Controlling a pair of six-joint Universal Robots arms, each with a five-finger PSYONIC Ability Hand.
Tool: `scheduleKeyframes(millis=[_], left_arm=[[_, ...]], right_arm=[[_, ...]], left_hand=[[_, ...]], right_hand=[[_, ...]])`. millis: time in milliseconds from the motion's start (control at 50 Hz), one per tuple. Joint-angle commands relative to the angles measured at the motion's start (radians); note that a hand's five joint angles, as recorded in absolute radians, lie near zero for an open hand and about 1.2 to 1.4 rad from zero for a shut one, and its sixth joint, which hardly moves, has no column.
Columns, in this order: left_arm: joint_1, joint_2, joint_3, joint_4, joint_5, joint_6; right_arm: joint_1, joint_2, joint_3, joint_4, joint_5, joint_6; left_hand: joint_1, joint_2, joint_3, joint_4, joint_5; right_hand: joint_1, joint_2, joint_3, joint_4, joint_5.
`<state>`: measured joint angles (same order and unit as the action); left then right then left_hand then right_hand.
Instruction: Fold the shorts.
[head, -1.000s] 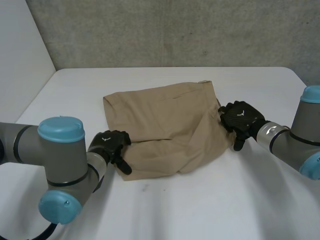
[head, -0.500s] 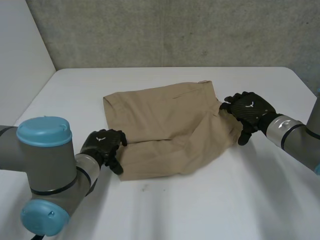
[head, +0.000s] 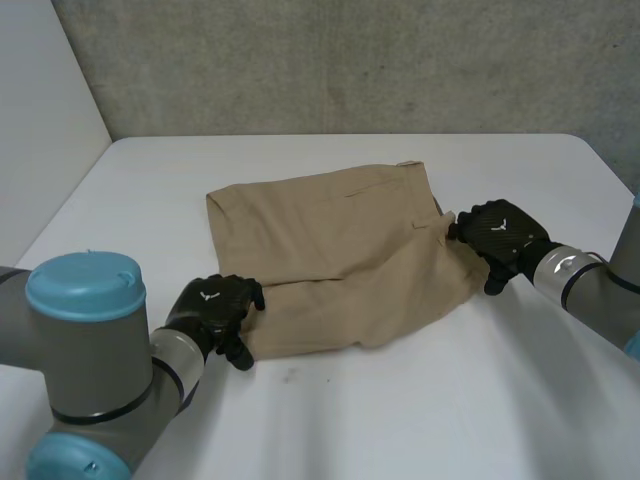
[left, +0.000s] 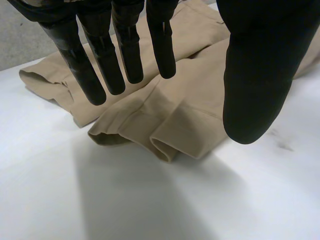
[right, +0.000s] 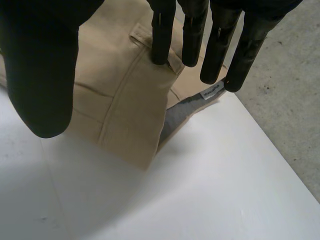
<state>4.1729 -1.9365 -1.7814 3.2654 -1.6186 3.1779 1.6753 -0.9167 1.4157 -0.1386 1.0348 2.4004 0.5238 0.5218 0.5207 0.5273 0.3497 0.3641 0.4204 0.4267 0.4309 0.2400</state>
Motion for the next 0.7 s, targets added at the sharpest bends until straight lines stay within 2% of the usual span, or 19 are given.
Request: scheduleKeyframes(millis=[20, 100, 300, 420, 440, 460, 520, 600, 700], left_arm=[[-0.011, 0.027, -0.038, -0.003, 0.002, -0.001], [-0.023, 0.024, -0.046, -0.003, 0.002, -0.001], [-0.051, 0.01, -0.052, 0.008, 0.0, -0.003], [-0.045, -0.073, -0.003, 0.045, -0.004, 0.002], [-0.045, -0.082, 0.006, 0.051, -0.007, 0.002], [-0.042, -0.097, 0.02, 0.057, -0.013, 0.002], [-0.039, -0.108, 0.037, 0.06, -0.026, 0.004], [-0.034, -0.133, 0.059, 0.062, -0.052, 0.008], [-0.02, -0.15, 0.088, 0.063, -0.06, 0.01]], right_arm=[[0.006, 0.048, -0.043, -0.018, 0.01, -0.012], [0.007, 0.061, -0.063, -0.022, 0.014, -0.007], [0.007, 0.01, -0.038, -0.01, 0.054, 0.057], [0.003, -0.024, 0.009, -0.001, 0.053, 0.089], [0.0, -0.03, 0.022, 0.002, 0.051, 0.095], [0.0, -0.033, 0.026, 0.005, 0.048, 0.095], [-0.003, -0.042, 0.043, 0.007, 0.044, 0.088], [-0.003, -0.039, 0.042, 0.007, 0.034, 0.082], [-0.005, -0.027, 0.028, -0.001, 0.03, 0.082]], left_hand=[[0.092, 0.094, 0.095, 0.088, 0.091], [0.112, 0.114, 0.115, 0.109, 0.112], [0.127, 0.129, 0.13, 0.124, 0.127], [0.127, 0.129, 0.13, 0.124, 0.127], [0.127, 0.129, 0.13, 0.124, 0.127], [0.124, 0.126, 0.127, 0.121, 0.124], [0.121, 0.123, 0.124, 0.118, 0.121], [0.112, 0.114, 0.116, 0.109, 0.112], [0.11, 0.112, 0.113, 0.106, 0.109]], right_hand=[[0.477, 0.421, 0.415, 0.411, 0.427], [1.008, 0.952, 0.946, 0.941, 0.958], [1.032, 0.976, 0.97, 0.965, 0.982], [1.032, 0.976, 0.97, 0.965, 0.982], [0.789, 0.733, 0.726, 0.722, 0.739], [0.656, 0.6, 0.593, 0.589, 0.605], [0.444, 0.388, 0.381, 0.377, 0.393], [0.314, 0.258, 0.252, 0.247, 0.264], [0.314, 0.258, 0.251, 0.247, 0.263]])
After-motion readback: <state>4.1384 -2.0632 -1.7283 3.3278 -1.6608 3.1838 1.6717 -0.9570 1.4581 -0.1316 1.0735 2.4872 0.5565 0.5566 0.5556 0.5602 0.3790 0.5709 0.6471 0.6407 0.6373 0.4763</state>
